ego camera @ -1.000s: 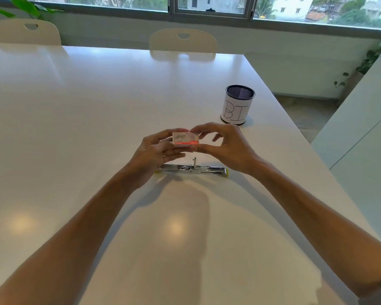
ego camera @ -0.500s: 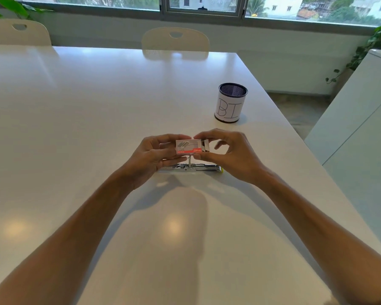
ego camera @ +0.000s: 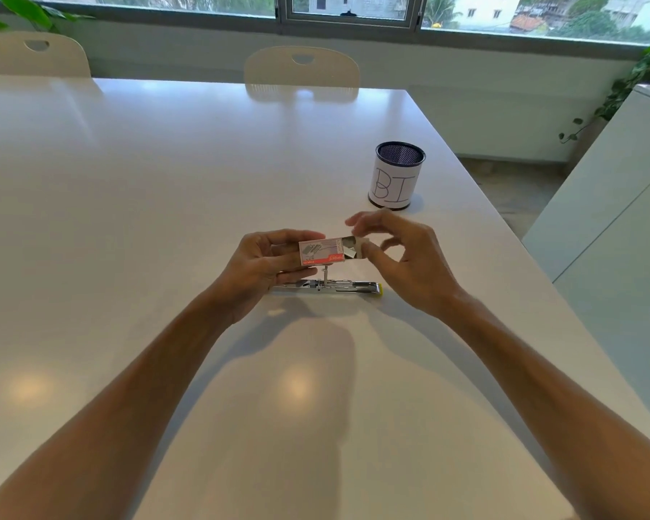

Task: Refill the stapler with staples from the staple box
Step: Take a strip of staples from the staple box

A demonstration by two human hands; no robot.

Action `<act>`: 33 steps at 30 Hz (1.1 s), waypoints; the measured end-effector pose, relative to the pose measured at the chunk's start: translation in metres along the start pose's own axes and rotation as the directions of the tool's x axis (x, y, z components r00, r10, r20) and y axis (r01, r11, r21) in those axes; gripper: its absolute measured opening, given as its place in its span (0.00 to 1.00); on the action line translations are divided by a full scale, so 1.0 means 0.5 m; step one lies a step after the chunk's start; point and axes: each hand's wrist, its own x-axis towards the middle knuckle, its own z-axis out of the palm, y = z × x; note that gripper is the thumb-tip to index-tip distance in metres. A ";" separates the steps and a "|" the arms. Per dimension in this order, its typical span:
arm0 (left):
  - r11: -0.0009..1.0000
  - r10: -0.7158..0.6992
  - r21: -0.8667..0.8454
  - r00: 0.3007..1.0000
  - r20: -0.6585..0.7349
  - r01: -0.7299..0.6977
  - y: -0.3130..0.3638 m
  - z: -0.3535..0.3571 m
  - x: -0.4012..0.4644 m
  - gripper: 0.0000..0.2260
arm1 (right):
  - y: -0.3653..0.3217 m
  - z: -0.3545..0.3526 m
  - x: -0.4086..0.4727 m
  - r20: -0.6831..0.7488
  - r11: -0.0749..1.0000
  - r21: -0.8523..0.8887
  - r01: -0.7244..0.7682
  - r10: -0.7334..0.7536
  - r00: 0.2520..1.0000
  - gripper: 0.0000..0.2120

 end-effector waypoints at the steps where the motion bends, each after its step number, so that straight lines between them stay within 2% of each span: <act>1: 1.000 0.003 -0.001 1.000 0.000 -0.003 -0.001 0.001 0.000 0.11 | 0.001 -0.001 -0.001 0.012 0.996 -0.071 0.047 -0.047 0.999 0.08; 5: 1.000 0.009 0.009 1.000 0.006 -0.009 -0.004 0.001 0.000 0.11 | 0.006 -0.007 -0.003 0.033 0.977 -0.200 0.072 -0.067 0.997 0.07; 12: 0.995 0.045 0.085 0.999 0.026 -0.047 -0.004 0.004 -0.001 0.10 | 0.003 -0.014 0.000 0.058 0.985 -0.171 0.003 0.007 0.998 0.08; 19: 0.993 0.031 0.115 0.999 0.019 -0.033 -0.011 0.006 0.001 0.12 | 0.001 -0.020 -0.004 0.057 0.958 -0.287 -0.013 0.031 0.998 0.07; 25: 0.997 0.015 0.082 1.000 0.016 -0.016 -0.009 0.011 0.001 0.12 | -0.001 -0.025 -0.004 0.149 0.973 -0.229 0.005 0.029 0.988 0.10; 29: 0.993 0.008 0.117 1.000 0.016 -0.009 -0.014 0.014 0.001 0.13 | 0.004 -0.023 -0.004 0.188 0.985 -0.166 -0.046 0.077 0.979 0.06; 33: 0.984 0.033 0.174 0.999 0.011 -0.034 -0.016 0.016 -0.001 0.13 | 0.004 -0.022 -0.004 0.194 0.980 -0.122 -0.158 0.179 0.965 0.03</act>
